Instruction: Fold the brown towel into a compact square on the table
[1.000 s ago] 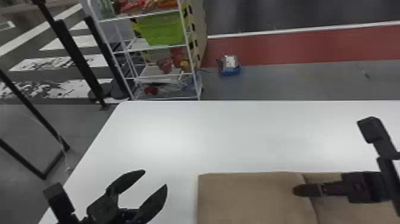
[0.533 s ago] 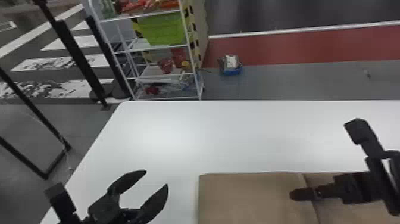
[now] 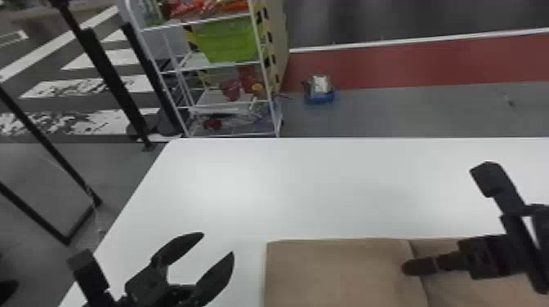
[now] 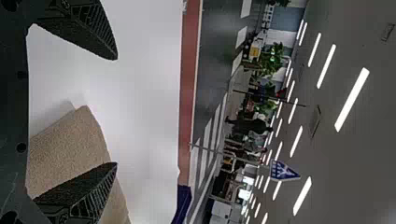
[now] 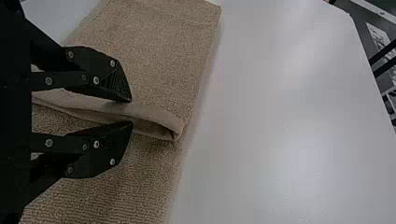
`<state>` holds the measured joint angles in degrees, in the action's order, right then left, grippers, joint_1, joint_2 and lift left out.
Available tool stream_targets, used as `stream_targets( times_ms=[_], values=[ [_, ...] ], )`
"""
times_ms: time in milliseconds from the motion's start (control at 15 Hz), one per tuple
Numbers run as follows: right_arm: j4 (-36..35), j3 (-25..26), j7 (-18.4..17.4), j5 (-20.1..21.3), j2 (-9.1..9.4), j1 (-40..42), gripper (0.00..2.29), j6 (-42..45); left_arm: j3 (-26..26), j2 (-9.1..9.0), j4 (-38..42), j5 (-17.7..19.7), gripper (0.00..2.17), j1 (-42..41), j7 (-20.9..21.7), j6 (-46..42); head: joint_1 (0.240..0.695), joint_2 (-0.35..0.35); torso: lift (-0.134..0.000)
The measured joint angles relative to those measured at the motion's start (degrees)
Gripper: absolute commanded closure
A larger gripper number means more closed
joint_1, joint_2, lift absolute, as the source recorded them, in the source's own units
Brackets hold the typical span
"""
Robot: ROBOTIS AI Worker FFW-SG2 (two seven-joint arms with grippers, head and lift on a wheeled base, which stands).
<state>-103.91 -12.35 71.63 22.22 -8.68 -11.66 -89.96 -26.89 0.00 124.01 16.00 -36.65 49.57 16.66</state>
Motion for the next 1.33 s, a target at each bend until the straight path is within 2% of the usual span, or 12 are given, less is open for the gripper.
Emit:
stream_targets(
  times_ms=[200, 333, 467, 600, 1133, 1333],
  values=[
    [0.4, -0.4, 0.1, 0.1, 0.0, -0.5, 0.88, 0.0, 0.0, 0.0, 0.0, 0.0, 0.07, 0.0, 0.0, 0.0, 0.695, 0.266, -0.124],
    [0.7, -0.6, 0.6, 0.4, -0.02, -0.7, 0.99, 0.0, 0.0, 0.0, 0.0, 0.0, 0.07, 0.0, -0.1, 0.0, 0.695, 0.267, -0.124],
    [1.1, -0.7, 0.8, 0.7, 0.0, -0.7, 0.99, 0.0, 0.1, 0.0, 0.0, -0.1, 0.07, 0.0, -0.1, 0.0, 0.695, 0.266, -0.124],
    [1.7, -0.8, 1.1, 0.9, 0.04, -0.7, 0.77, 0.0, 0.1, 0.0, 0.0, -0.2, 0.07, 0.1, -0.2, 0.0, 0.695, 0.267, -0.124],
    [2.2, -1.9, 3.4, 2.3, -0.03, -1.7, 0.77, 0.0, 0.1, 0.0, -0.2, -0.3, 0.07, 0.2, -0.2, 0.0, 0.695, 0.273, -0.124],
    [2.5, -2.2, 5.3, 3.2, -0.07, -2.6, 0.77, 0.0, 0.0, 0.0, -0.3, -0.3, 0.07, 0.3, -0.2, 0.0, 0.695, 0.276, -0.124]
  ],
)
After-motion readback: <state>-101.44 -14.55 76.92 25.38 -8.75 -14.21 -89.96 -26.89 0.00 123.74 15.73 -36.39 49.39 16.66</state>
